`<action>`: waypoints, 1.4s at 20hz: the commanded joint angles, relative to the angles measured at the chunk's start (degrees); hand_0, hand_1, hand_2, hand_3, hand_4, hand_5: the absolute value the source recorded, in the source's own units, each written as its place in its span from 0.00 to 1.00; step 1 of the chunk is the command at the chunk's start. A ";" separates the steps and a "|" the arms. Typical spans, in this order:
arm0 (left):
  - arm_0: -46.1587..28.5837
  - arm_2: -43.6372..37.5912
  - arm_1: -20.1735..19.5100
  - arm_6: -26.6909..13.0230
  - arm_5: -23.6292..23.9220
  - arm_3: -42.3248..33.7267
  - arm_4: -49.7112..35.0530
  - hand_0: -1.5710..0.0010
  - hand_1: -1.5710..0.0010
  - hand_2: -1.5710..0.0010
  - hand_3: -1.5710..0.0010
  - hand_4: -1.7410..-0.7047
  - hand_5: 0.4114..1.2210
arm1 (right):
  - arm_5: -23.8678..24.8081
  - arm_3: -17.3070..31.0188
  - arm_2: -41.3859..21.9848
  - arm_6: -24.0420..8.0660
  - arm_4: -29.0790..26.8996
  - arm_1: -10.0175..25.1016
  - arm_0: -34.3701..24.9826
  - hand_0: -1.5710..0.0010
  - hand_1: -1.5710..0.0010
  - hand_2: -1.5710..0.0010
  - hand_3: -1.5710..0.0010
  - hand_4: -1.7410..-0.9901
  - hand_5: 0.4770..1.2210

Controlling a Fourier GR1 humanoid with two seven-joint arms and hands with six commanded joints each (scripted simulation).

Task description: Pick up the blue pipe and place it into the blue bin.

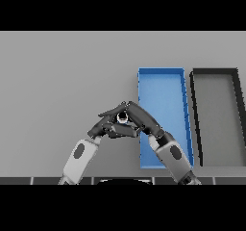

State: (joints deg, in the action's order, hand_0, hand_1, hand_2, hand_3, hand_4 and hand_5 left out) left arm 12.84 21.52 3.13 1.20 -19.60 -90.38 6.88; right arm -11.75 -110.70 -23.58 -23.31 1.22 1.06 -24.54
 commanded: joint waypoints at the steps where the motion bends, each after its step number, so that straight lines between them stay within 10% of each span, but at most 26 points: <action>1: 0.12 0.00 -0.28 -0.04 0.12 -0.05 1.53 0.07 0.15 0.18 0.26 0.14 1.00 | 0.87 0.19 -0.83 1.27 1.58 -0.06 0.42 0.01 0.01 0.01 0.02 0.01 0.97; 5: 0.73 -0.29 -1.18 1.49 -5.34 0.84 3.15 0.62 0.65 0.66 0.70 0.52 1.00 | 1.59 -0.43 -1.16 -4.88 1.38 -0.48 -0.75 0.00 0.00 0.00 0.01 0.00 0.99; 9: 0.67 -1.67 -0.53 -3.04 -5.82 0.56 3.78 0.84 0.86 0.86 0.88 0.70 0.54 | 1.94 -0.48 -0.97 -4.39 2.61 0.05 -1.07 0.00 0.00 0.00 0.00 0.00 0.99; 17: -0.74 -1.56 -0.02 -4.15 -4.90 1.41 4.32 0.97 0.98 0.98 0.98 0.78 0.10 | -0.06 -0.05 1.13 -3.02 1.40 -3.42 0.46 0.00 0.00 0.00 0.00 0.00 1.00; 22: 0.55 -1.85 0.38 -5.96 -4.38 2.23 4.74 0.99 0.99 0.99 0.99 0.80 0.06 | 1.82 -1.85 8.26 -11.39 -6.01 -7.24 -6.86 0.00 0.00 0.00 0.00 0.00 1.00; 28: -0.37 -1.99 -0.23 -6.62 -5.28 1.52 3.82 1.00 1.00 1.00 1.00 0.81 0.03 | 8.81 0.32 17.56 -11.29 -21.02 5.30 -23.38 0.00 0.00 0.00 0.00 0.00 1.00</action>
State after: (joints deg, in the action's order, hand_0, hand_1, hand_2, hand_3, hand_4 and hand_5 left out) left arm 12.44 19.54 2.90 -5.41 -24.91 -88.85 10.70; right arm -2.94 -110.39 -5.93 -34.31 -19.73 6.46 -48.04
